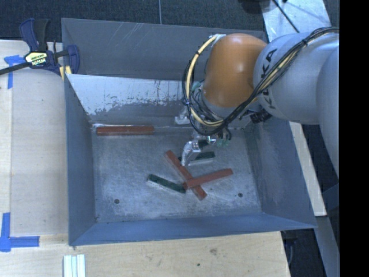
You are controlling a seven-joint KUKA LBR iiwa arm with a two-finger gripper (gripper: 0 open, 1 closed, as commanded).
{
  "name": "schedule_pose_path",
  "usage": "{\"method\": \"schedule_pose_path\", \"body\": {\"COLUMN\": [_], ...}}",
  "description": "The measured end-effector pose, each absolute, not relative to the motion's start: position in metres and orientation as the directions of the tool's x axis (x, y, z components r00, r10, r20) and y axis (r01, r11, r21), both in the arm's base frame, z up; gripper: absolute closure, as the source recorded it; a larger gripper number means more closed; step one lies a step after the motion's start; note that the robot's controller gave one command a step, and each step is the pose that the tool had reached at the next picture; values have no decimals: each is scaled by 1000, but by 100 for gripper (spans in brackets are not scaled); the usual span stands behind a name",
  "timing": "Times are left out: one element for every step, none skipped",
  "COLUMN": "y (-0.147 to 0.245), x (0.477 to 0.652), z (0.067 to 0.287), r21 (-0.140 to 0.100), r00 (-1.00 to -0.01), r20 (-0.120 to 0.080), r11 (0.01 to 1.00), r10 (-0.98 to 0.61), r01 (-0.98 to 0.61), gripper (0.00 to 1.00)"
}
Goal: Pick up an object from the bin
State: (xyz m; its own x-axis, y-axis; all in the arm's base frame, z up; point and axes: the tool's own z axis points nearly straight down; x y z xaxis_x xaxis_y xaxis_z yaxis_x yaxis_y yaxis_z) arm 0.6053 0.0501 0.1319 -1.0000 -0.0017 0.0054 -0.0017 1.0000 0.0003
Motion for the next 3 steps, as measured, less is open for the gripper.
{"method": "schedule_pose_path", "body": {"y": [50, 13, 17], "x": [607, 614, 612], "z": [137, 75, 79], "r21": [1, 0, 0], "r00": [-1000, -998, -998], "r20": [-3, -6, -3], "r11": [1000, 998, 998], "r10": [-1, -55, -58], "r01": [-1, -55, -58], "gripper": [0, 0, 0]}}
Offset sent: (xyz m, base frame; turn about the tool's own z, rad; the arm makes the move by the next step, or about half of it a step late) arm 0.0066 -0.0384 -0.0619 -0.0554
